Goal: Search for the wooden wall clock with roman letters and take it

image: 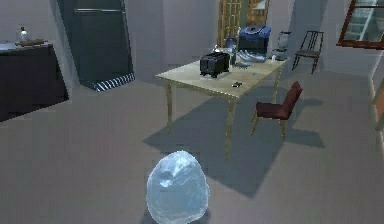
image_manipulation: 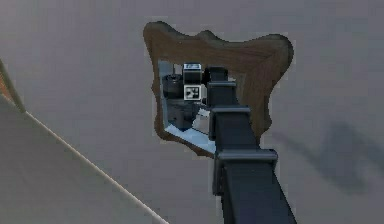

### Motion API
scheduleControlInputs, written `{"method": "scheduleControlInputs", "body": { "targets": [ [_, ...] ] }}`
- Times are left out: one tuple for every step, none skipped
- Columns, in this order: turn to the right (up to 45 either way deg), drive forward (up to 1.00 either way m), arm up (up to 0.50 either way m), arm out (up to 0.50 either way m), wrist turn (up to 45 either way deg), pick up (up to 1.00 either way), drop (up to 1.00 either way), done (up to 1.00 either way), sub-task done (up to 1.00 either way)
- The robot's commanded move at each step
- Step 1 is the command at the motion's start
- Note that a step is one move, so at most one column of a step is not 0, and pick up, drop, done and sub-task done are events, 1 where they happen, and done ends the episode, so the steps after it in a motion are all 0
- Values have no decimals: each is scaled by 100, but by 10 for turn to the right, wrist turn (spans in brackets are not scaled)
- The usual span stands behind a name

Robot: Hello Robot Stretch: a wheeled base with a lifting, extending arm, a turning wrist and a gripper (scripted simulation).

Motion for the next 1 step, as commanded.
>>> {"method": "scheduleControlInputs", "body": {
  "targets": [
    [0,0,0,0,0,0,0,100,0]
  ]
}}
